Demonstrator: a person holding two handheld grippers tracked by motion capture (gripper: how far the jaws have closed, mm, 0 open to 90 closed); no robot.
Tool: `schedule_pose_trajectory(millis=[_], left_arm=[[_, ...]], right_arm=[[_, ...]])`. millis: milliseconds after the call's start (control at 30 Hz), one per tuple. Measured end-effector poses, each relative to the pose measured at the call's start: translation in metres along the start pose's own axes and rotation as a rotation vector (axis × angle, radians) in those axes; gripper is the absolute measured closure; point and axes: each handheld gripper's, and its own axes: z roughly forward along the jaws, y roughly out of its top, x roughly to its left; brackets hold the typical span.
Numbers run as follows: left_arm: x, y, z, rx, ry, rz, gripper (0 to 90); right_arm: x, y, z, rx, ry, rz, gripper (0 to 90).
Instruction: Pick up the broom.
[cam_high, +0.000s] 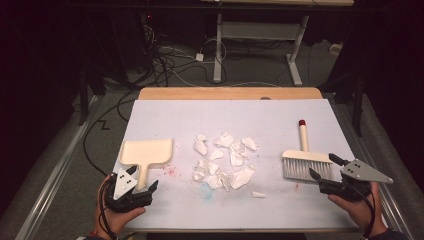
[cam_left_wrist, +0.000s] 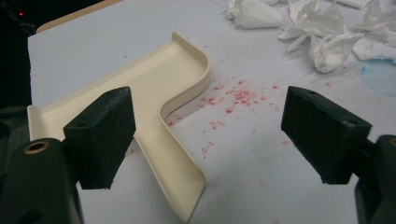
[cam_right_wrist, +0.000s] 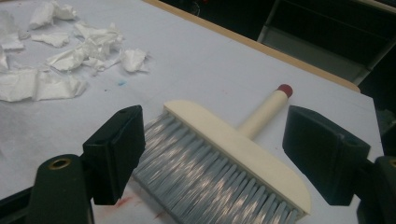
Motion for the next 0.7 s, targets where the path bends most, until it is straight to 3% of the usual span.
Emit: schedule_pose_trajectory(millis=[367, 700], left_arm=[[-0.006, 0.003, 0.005, 0.024, -0.012, 0.029, 16.8], [-0.010, 0.002, 0.008, 0.051, -0.018, 0.038, 16.9]], right_arm=[[-0.003, 0.000, -0.001, 0.007, -0.009, 0.014, 22.5], [-0.007, 0.005, 0.011, 0.104, -0.020, 0.030, 27.3]])
